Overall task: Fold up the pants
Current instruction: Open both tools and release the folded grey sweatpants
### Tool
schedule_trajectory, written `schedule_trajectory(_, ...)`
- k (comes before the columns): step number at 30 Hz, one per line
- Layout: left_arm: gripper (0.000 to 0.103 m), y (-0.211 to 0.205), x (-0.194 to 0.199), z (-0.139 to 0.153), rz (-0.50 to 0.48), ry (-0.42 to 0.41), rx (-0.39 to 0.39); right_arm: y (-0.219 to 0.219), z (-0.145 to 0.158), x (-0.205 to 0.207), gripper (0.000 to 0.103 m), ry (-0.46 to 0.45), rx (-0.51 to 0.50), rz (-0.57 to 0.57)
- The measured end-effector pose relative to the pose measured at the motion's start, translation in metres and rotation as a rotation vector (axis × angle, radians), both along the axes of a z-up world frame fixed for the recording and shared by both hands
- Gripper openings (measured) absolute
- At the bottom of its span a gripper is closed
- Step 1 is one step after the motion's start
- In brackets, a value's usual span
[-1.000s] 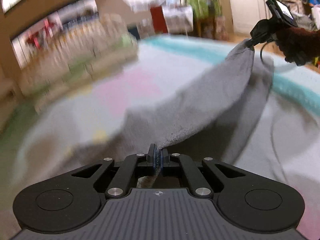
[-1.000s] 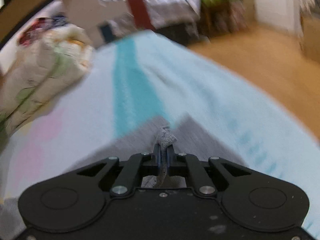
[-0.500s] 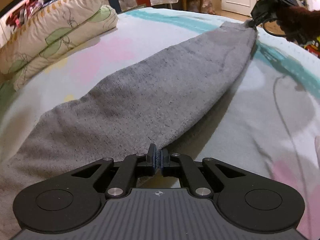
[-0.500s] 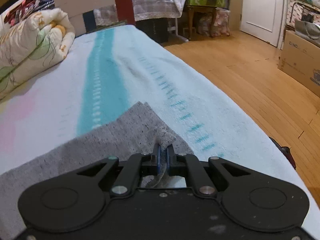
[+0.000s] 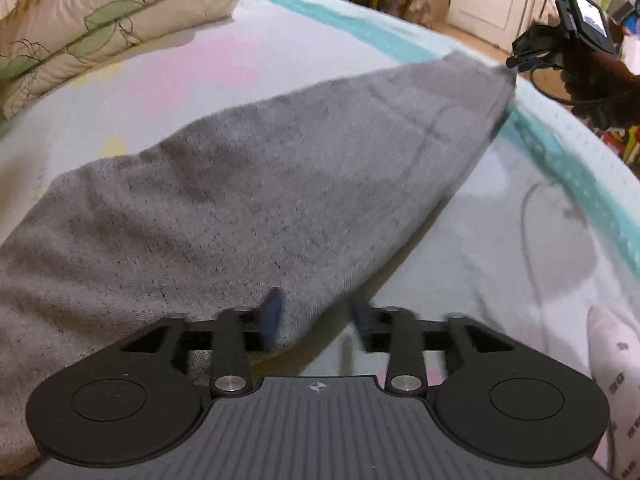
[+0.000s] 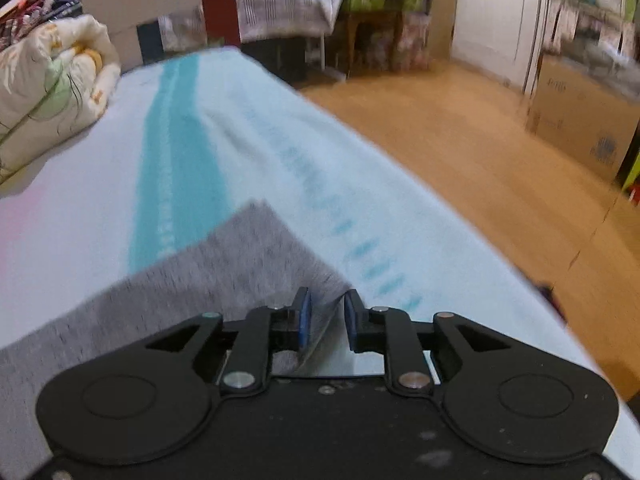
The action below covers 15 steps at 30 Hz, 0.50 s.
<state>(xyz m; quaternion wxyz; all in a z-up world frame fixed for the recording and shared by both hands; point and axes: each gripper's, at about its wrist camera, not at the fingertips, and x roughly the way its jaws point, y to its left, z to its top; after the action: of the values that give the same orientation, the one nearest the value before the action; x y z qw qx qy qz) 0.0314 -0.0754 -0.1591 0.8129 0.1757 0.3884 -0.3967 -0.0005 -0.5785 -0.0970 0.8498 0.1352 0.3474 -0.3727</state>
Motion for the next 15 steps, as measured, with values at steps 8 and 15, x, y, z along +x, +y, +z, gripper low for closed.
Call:
schedule_trajectory(8, 0.062, 0.02, 0.001, 0.018, 0.047, -0.006, -0.119, 0.045, 0.042, 0.015, 0.026, -0.123, -0.086, 0.208)
schedule_trajectory(15, 0.061, 0.087, 0.054, -0.007, 0.421, 0.19, -0.06, 0.109, 0.042, 0.043, 0.027, -0.136, 0.017, 0.484)
